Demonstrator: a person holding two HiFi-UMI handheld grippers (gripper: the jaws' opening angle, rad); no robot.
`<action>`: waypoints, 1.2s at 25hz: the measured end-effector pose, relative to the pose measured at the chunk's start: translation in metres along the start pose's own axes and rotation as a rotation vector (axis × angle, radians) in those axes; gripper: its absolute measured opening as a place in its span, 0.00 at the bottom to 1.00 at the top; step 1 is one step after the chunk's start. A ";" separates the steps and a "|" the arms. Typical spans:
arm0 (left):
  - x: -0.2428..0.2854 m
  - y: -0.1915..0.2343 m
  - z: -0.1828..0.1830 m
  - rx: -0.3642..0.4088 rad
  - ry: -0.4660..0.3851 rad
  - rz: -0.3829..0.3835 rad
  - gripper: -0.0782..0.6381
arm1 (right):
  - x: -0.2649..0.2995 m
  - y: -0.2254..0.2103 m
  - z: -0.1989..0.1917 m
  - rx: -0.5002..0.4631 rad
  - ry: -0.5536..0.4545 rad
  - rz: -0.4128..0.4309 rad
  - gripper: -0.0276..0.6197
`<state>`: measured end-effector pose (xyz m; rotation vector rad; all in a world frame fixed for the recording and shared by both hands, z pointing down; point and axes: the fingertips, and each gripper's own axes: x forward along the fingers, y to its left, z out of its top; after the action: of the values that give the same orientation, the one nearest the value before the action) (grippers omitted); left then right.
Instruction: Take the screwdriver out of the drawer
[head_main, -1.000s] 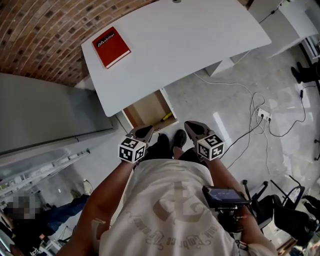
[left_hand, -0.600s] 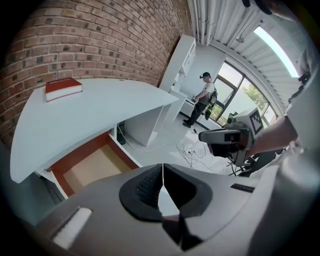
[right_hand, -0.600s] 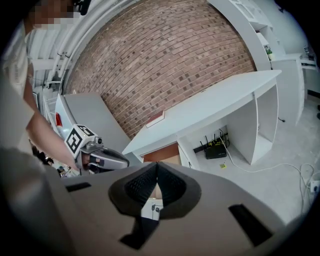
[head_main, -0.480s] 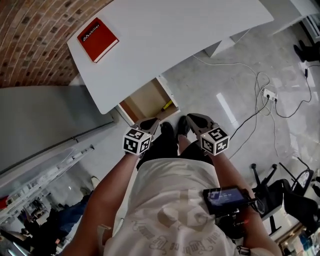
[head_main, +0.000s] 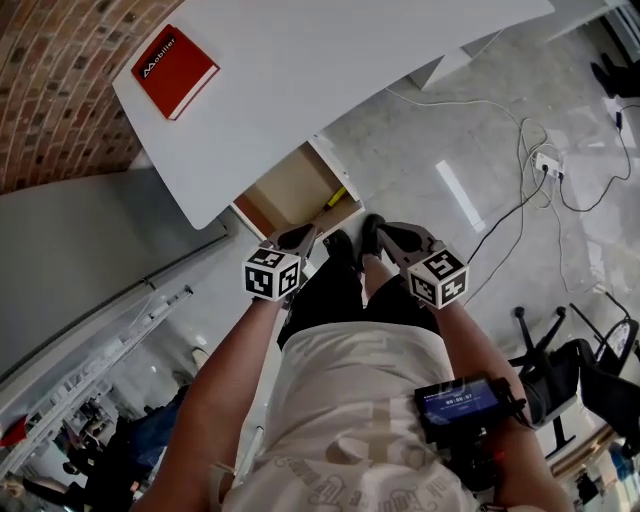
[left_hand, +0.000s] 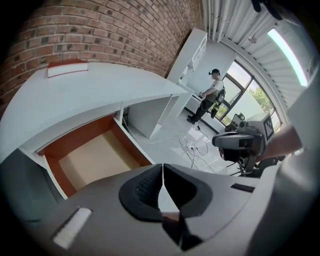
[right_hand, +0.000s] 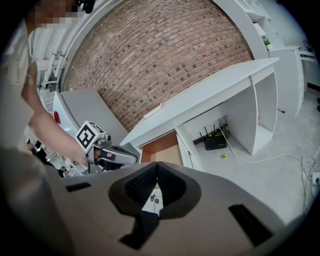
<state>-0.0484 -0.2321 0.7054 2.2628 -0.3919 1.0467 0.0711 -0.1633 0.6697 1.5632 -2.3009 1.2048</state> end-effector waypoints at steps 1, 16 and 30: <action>0.003 0.003 -0.001 -0.010 -0.001 -0.001 0.13 | 0.002 -0.001 -0.002 -0.002 0.005 0.002 0.05; 0.055 0.038 -0.023 0.069 0.121 -0.045 0.13 | 0.015 -0.013 -0.038 0.049 0.017 -0.041 0.05; 0.106 0.047 -0.032 0.156 0.214 -0.063 0.24 | 0.013 -0.031 -0.068 0.116 0.021 -0.033 0.05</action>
<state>-0.0222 -0.2494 0.8221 2.2513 -0.1526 1.3103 0.0687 -0.1326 0.7388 1.6111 -2.2198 1.3615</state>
